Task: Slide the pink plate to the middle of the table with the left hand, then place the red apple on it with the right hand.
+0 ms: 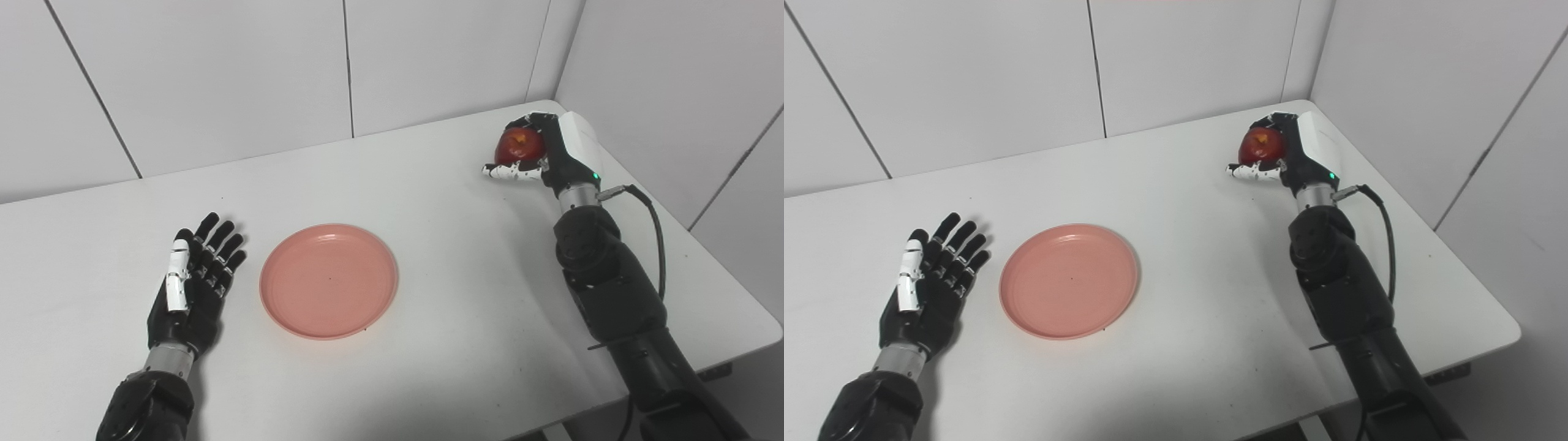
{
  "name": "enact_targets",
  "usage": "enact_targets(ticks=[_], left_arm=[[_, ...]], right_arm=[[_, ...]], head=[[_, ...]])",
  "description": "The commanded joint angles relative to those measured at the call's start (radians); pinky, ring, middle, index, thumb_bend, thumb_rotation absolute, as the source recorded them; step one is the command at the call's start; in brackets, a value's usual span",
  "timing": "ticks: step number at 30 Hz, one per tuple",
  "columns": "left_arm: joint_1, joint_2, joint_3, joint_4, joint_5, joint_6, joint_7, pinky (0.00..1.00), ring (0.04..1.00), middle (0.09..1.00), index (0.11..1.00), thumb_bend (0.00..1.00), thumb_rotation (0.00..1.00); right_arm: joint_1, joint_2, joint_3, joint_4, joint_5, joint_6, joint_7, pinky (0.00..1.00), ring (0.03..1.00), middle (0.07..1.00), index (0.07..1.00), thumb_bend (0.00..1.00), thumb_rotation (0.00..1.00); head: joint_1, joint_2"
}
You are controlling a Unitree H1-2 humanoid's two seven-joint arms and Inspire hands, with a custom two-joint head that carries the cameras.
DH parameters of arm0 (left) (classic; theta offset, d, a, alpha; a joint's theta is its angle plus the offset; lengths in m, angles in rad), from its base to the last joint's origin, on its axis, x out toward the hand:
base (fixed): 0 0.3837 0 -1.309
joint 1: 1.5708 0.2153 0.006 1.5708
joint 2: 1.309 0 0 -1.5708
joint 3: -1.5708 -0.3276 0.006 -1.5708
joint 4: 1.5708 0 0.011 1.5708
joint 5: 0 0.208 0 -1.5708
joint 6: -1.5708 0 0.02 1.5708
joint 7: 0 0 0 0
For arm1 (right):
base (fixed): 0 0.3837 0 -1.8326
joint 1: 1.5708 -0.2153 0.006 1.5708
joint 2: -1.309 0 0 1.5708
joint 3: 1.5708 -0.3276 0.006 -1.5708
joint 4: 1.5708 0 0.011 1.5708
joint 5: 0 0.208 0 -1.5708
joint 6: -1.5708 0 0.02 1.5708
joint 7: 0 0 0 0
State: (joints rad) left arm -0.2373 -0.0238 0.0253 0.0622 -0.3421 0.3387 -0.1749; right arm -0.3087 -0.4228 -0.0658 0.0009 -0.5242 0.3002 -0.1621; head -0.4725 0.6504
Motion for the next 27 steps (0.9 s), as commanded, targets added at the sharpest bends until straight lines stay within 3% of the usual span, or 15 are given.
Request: enact_targets(ticks=[1, 12, 22, 27], left_arm=[[0.009, -0.012, -0.007, 0.008, 0.010, 0.032, 0.016, 0.94, 0.917, 0.919, 0.898, 0.39, 1.00], [0.012, -0.034, -0.017, 0.003, 0.036, 0.025, 0.036, 0.92, 0.901, 0.907, 0.890, 0.39, 1.00], [0.015, -0.053, -0.025, 0.006, 0.058, 0.005, 0.051, 0.91, 0.901, 0.906, 0.888, 0.38, 1.00], [0.017, -0.067, -0.025, 0.006, 0.069, -0.005, 0.057, 0.91, 0.903, 0.911, 0.893, 0.38, 1.00]], right_arm=[[-0.043, -0.012, 0.000, -0.065, -0.017, 0.008, 0.005, 0.37, 0.435, 0.483, 0.485, 0.51, 0.13], [-0.084, 0.015, 0.077, -0.194, -0.067, -0.018, 0.068, 0.35, 0.423, 0.474, 0.484, 0.51, 0.13], [-0.137, 0.105, 0.180, -0.246, -0.142, -0.005, 0.120, 0.32, 0.399, 0.462, 0.485, 0.52, 0.13], [-0.158, 0.154, 0.222, -0.219, -0.141, -0.046, 0.135, 0.31, 0.392, 0.471, 0.485, 0.52, 0.13]], head=[[0.007, -0.003], [0.044, -0.016], [0.084, -0.023], [0.118, -0.022]])
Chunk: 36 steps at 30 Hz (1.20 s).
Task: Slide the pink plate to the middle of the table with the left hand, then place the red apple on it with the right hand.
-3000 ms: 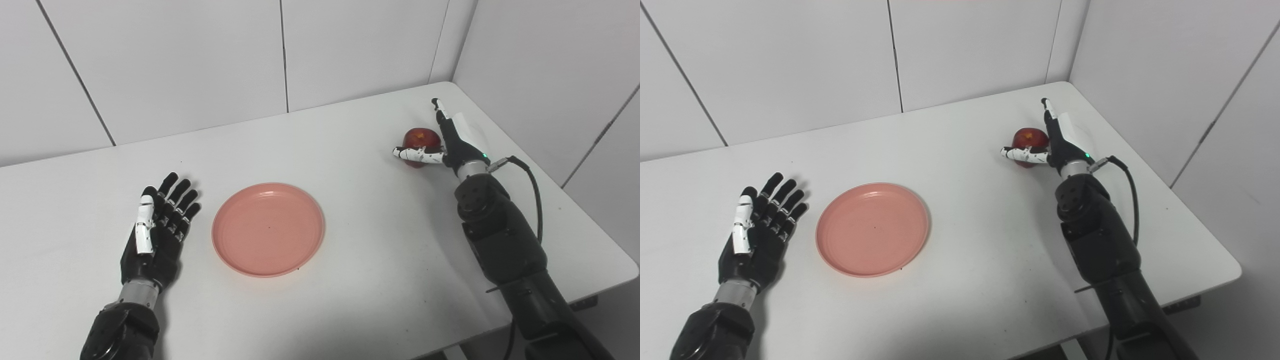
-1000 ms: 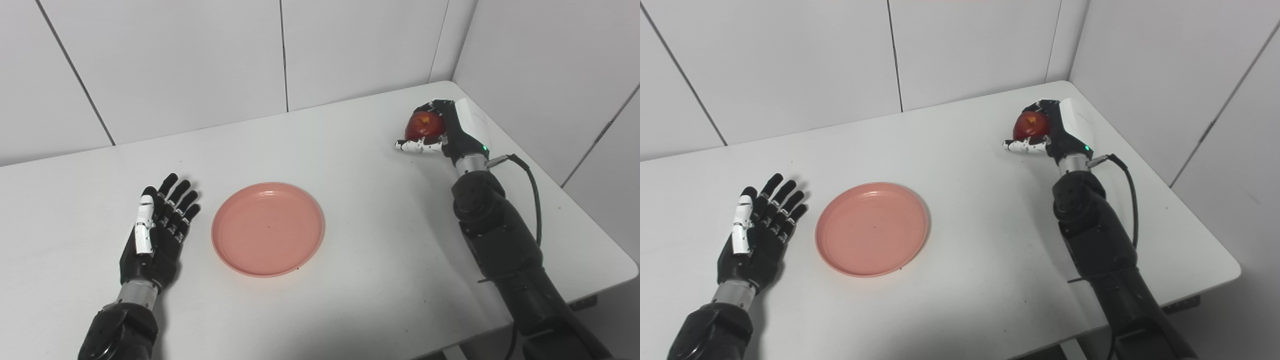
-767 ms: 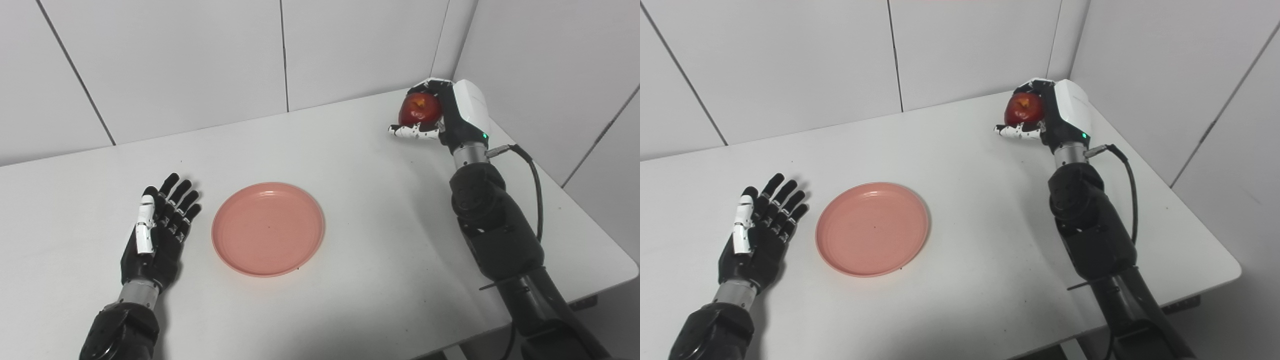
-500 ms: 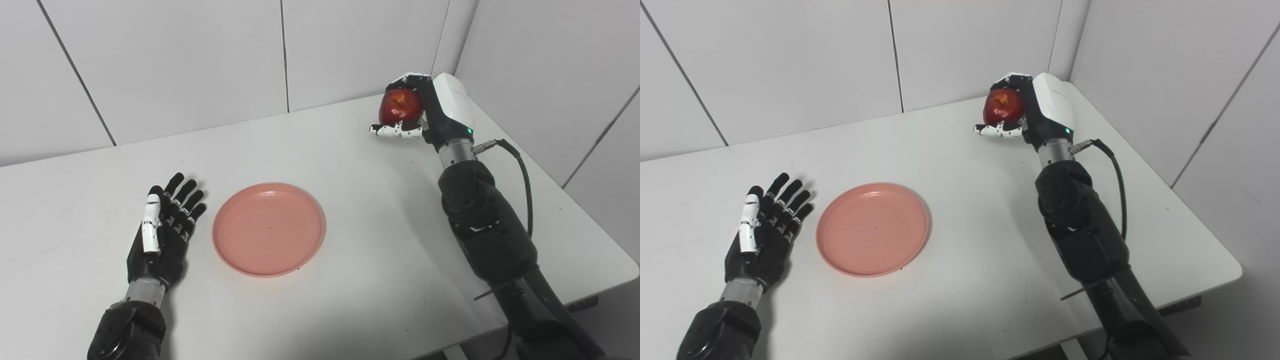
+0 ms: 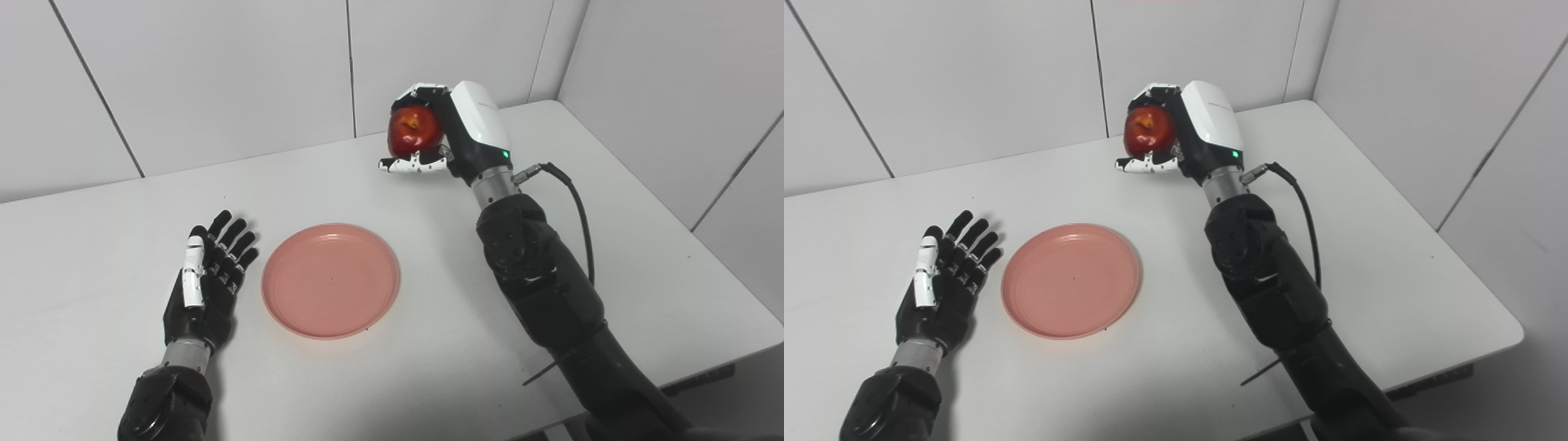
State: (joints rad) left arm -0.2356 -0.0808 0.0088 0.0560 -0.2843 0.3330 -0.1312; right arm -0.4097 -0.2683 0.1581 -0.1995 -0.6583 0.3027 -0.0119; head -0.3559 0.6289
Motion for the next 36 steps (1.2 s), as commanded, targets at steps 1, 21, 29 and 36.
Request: enact_targets(ticks=[1, 21, 29, 36], left_arm=[[0.015, -0.011, -0.009, 0.013, 0.012, -0.003, 0.011, 0.92, 0.905, 0.915, 0.897, 0.38, 1.00], [0.014, -0.074, -0.015, 0.005, 0.052, -0.039, 0.064, 0.89, 0.886, 0.895, 0.889, 0.39, 1.00], [0.016, -0.098, -0.018, -0.005, 0.084, -0.064, 0.104, 0.89, 0.884, 0.890, 0.878, 0.39, 1.00], [0.015, -0.109, -0.024, -0.022, 0.089, -0.062, 0.125, 0.90, 0.892, 0.894, 0.878, 0.39, 1.00]], right_arm=[[-0.060, 0.010, 0.007, -0.012, -0.013, -0.051, -0.018, 0.30, 0.381, 0.462, 0.485, 0.52, 0.13], [-0.030, 0.161, 0.117, 0.042, -0.015, -0.115, -0.027, 0.28, 0.358, 0.442, 0.485, 0.52, 0.13], [0.018, 0.173, 0.131, 0.042, 0.023, -0.121, 0.002, 0.32, 0.397, 0.466, 0.485, 0.52, 0.13], [0.043, 0.177, 0.151, 0.071, 0.048, -0.139, 0.003, 0.32, 0.402, 0.474, 0.485, 0.52, 0.13]], head=[[0.008, 0.000], [0.202, 0.040], [0.257, 0.056], [0.278, 0.067]])
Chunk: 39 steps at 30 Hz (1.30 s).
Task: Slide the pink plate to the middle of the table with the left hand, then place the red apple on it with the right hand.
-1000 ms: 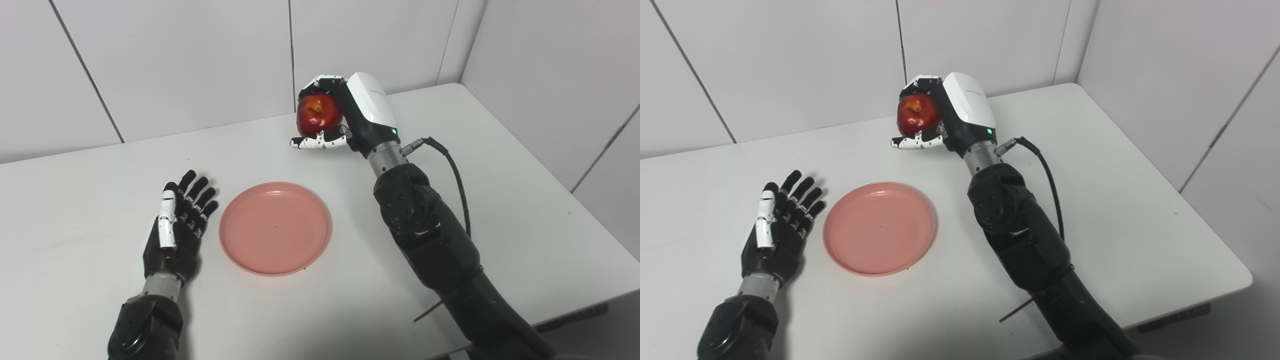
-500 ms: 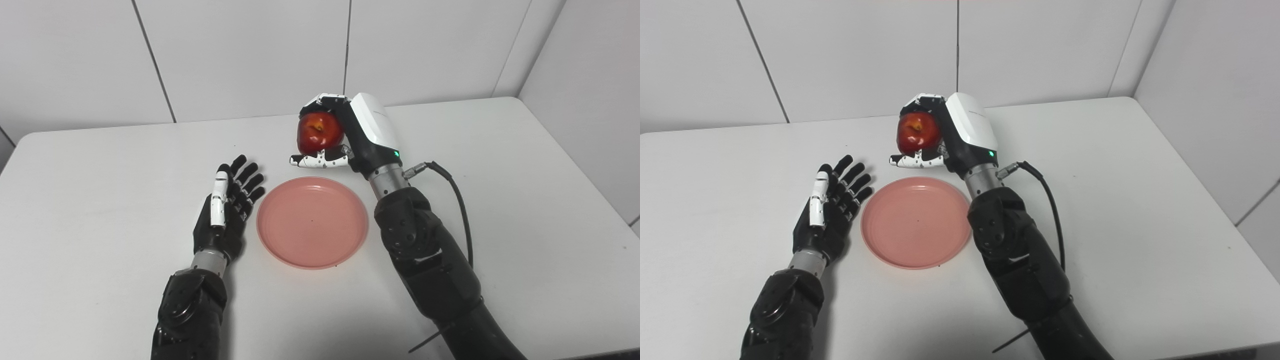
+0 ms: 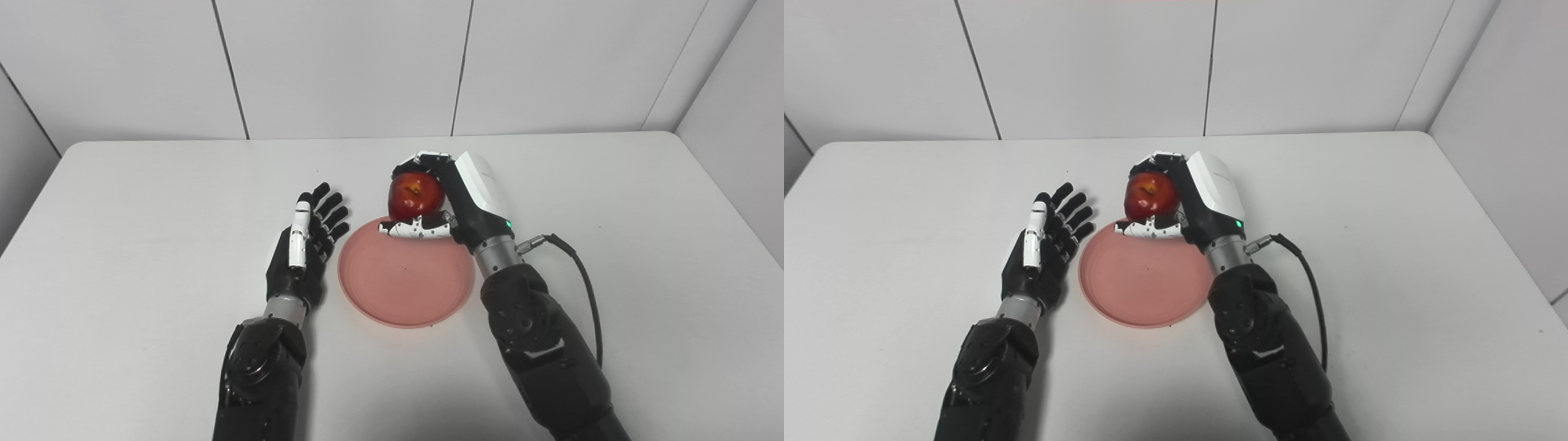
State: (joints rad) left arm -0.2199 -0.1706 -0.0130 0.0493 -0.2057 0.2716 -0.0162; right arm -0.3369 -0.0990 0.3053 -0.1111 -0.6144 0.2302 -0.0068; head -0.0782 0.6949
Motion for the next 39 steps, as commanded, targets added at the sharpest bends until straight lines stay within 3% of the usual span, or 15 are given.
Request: enact_targets(ticks=[1, 23, 39], left_arm=[[-0.001, -0.021, -0.002, -0.016, 0.009, -0.006, 0.013, 0.90, 0.892, 0.893, 0.878, 0.39, 1.00], [-0.004, -0.038, -0.022, -0.021, 0.037, -0.023, 0.049, 0.86, 0.878, 0.878, 0.857, 0.37, 1.00], [-0.006, -0.041, -0.022, -0.012, 0.037, -0.034, 0.043, 0.87, 0.880, 0.883, 0.860, 0.37, 1.00]], right_arm=[[-0.027, 0.008, 0.008, -0.019, 0.004, -0.061, 0.002, 0.32, 0.401, 0.473, 0.485, 0.52, 0.13], [0.016, -0.008, 0.048, 0.007, 0.015, -0.102, 0.027, 0.31, 0.389, 0.464, 0.486, 0.51, 0.13], [0.028, -0.005, 0.057, 0.051, 0.000, -0.077, 0.036, 0.28, 0.368, 0.456, 0.486, 0.52, 0.13]], head=[[0.002, 0.003], [0.040, 0.025], [0.046, 0.027]])
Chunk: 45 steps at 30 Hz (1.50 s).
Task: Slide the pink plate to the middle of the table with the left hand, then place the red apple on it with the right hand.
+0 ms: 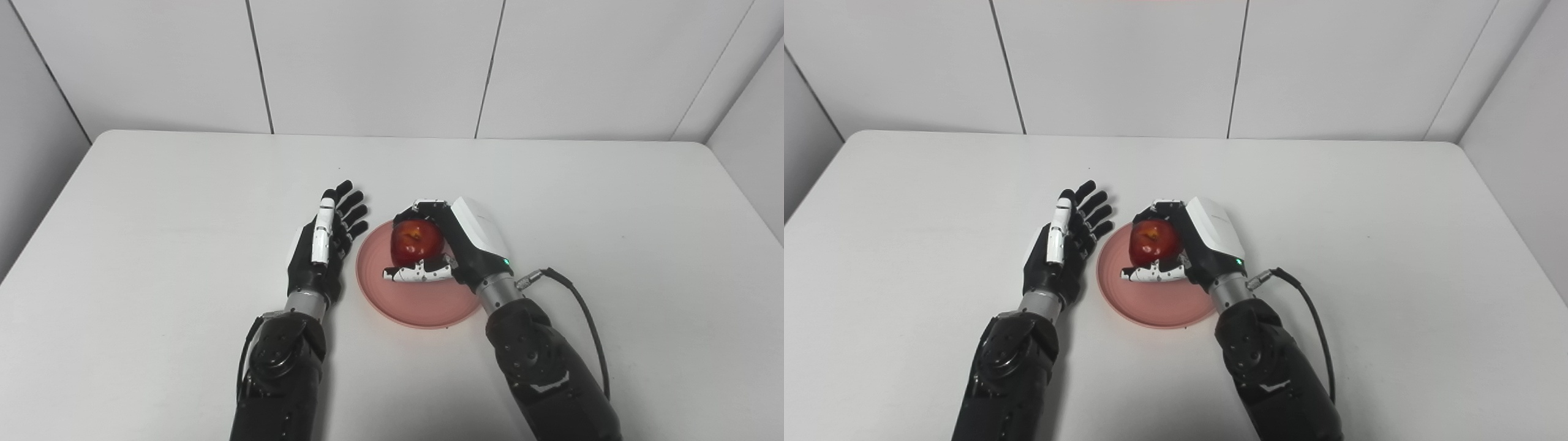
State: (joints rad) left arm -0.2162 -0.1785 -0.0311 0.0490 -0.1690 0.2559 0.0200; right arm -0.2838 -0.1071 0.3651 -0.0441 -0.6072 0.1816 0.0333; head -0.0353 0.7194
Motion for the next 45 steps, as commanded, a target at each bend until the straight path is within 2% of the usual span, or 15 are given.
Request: enact_targets(ticks=[1, 23, 30, 38, 39, 41, 45], left_arm=[[-0.009, -0.033, -0.004, -0.012, 0.001, -0.017, 0.008, 0.87, 0.880, 0.883, 0.860, 0.37, 1.00], [-0.009, -0.033, -0.007, -0.019, -0.004, -0.012, 0.002, 0.88, 0.883, 0.886, 0.864, 0.37, 1.00], [-0.012, -0.031, -0.006, -0.012, -0.006, -0.014, -0.001, 0.89, 0.886, 0.889, 0.870, 0.37, 1.00], [-0.012, -0.032, -0.005, -0.013, -0.004, -0.009, 0.004, 0.88, 0.882, 0.887, 0.870, 0.37, 1.00], [-0.012, -0.032, -0.005, -0.013, -0.003, -0.009, 0.004, 0.88, 0.881, 0.886, 0.870, 0.37, 1.00], [-0.012, -0.031, -0.005, -0.013, -0.004, -0.008, 0.004, 0.88, 0.880, 0.886, 0.870, 0.37, 1.00], [-0.012, -0.030, -0.006, -0.013, 0.000, -0.011, 0.005, 0.87, 0.881, 0.885, 0.867, 0.37, 1.00]], right_arm=[[-0.025, 0.003, -0.002, -0.013, -0.009, -0.027, -0.004, 0.28, 0.368, 0.456, 0.486, 0.52, 0.13], [-0.024, 0.004, -0.001, 0.030, -0.024, -0.027, -0.010, 0.25, 0.346, 0.443, 0.486, 0.52, 0.13], [-0.022, 0.008, -0.007, 0.026, -0.020, -0.023, -0.015, 0.29, 0.385, 0.466, 0.486, 0.52, 0.14], [-0.018, 0.010, -0.011, 0.010, -0.025, 0.000, -0.005, 0.40, 0.488, 0.556, 0.490, 0.52, 0.15], [-0.018, 0.008, -0.010, 0.009, -0.029, 0.001, -0.004, 0.44, 0.516, 0.580, 0.551, 0.70, 0.20], [-0.018, 0.006, -0.009, 0.008, -0.032, 0.001, -0.001, 0.49, 0.563, 0.620, 0.621, 0.87, 0.26], [-0.017, 0.004, -0.013, 0.004, -0.028, 0.005, 0.014, 0.56, 0.625, 0.679, 0.690, 0.97, 0.33]], head=[[0.003, 0.002], [0.003, 0.004], [0.001, 0.003], [0.001, 0.001], [0.000, 0.000], [-0.001, 0.000], [0.000, -0.001]])
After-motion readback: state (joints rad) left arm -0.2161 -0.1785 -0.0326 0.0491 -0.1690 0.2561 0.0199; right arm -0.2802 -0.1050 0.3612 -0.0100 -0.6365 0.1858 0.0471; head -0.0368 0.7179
